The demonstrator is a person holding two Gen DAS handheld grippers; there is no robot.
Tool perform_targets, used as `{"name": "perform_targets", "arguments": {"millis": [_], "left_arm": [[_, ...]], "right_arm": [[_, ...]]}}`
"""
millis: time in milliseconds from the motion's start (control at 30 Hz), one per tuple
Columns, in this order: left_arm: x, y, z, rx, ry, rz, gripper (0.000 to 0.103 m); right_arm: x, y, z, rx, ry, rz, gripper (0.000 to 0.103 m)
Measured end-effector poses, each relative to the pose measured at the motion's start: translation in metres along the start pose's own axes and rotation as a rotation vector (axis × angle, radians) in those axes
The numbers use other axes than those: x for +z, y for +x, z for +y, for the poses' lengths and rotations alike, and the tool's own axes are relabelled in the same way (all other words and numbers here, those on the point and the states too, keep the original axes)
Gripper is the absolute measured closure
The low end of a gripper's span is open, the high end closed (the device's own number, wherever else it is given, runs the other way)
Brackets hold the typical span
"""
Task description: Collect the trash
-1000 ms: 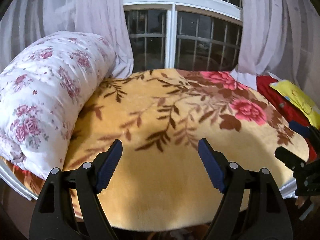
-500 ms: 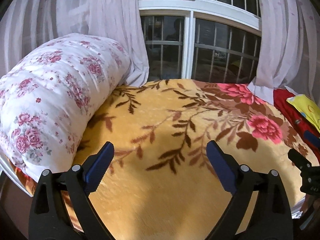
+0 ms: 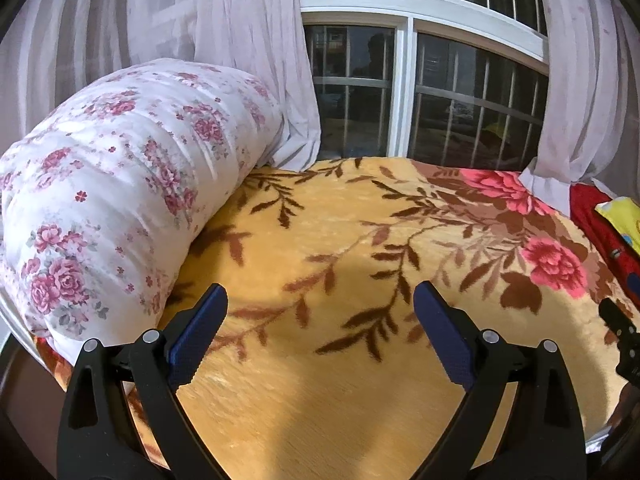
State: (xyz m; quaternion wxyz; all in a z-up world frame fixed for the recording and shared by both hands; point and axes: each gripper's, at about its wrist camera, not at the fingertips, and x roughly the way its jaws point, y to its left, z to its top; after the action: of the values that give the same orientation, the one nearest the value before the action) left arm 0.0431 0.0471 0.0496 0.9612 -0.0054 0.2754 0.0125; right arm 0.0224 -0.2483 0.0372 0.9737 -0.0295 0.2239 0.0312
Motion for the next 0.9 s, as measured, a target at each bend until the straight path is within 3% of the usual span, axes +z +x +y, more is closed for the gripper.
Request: {"name": "perform_targets", "arguments": {"millis": [500,900], "left_arm": [[0.003,0.015,-0.009,0.048,0.062,-0.008,0.011],[0.006,0.023,-0.004,0.063,0.043,-0.002,0.011]], "right_arm": [[-0.007,0.02,0.004,-0.024,-0.044,0.031,0.005],[-0.005,0.027,-0.003,-0.036,-0.038,0.026,0.005]]}}
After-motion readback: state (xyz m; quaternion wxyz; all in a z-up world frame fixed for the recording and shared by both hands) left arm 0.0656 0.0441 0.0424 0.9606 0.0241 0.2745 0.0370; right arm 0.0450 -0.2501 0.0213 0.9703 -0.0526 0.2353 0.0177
